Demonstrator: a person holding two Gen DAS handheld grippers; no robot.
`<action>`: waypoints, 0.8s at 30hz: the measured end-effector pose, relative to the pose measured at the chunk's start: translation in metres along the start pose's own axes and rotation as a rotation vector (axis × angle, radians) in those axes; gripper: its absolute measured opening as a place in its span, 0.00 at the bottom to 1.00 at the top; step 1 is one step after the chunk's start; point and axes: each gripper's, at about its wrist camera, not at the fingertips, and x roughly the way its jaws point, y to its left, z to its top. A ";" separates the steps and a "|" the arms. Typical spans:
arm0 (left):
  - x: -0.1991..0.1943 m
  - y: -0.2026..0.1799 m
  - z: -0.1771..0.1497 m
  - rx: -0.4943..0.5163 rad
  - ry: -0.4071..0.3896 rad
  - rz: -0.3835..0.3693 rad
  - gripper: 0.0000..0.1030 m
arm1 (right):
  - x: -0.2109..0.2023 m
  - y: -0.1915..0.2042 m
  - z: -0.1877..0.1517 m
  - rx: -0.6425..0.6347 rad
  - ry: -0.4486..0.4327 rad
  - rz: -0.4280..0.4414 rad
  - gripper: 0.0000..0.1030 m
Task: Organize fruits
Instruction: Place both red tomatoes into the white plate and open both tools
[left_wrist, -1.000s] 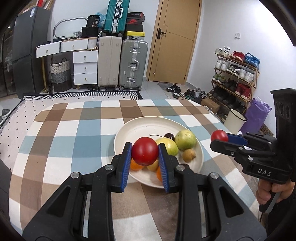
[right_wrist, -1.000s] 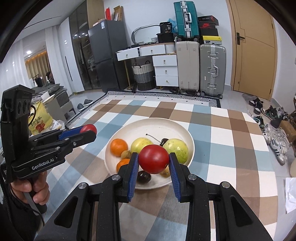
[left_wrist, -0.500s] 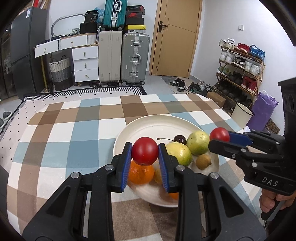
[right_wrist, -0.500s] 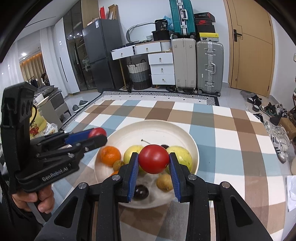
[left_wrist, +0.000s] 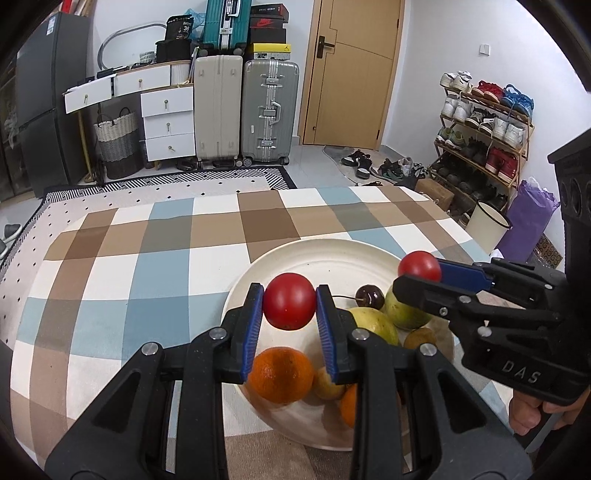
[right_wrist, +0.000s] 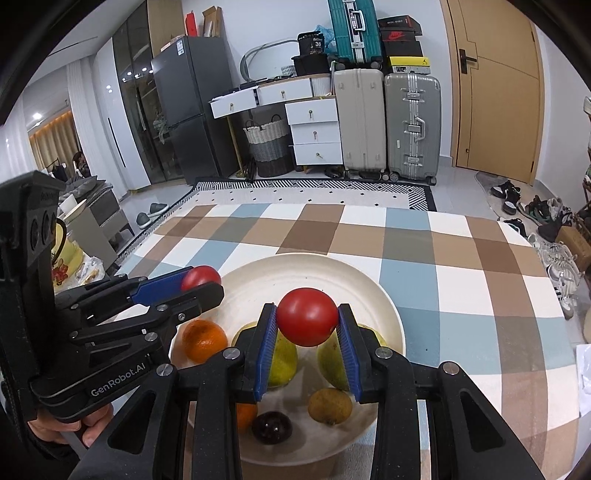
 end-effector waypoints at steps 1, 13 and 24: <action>0.001 0.000 0.000 -0.001 0.001 -0.001 0.25 | 0.002 0.000 0.000 0.001 0.004 0.000 0.32; -0.008 0.005 -0.003 -0.027 -0.002 0.007 0.44 | -0.006 -0.003 -0.001 -0.009 -0.009 0.009 0.50; -0.058 0.009 -0.021 -0.040 -0.092 0.013 0.90 | -0.045 -0.019 -0.018 0.022 -0.056 0.011 0.95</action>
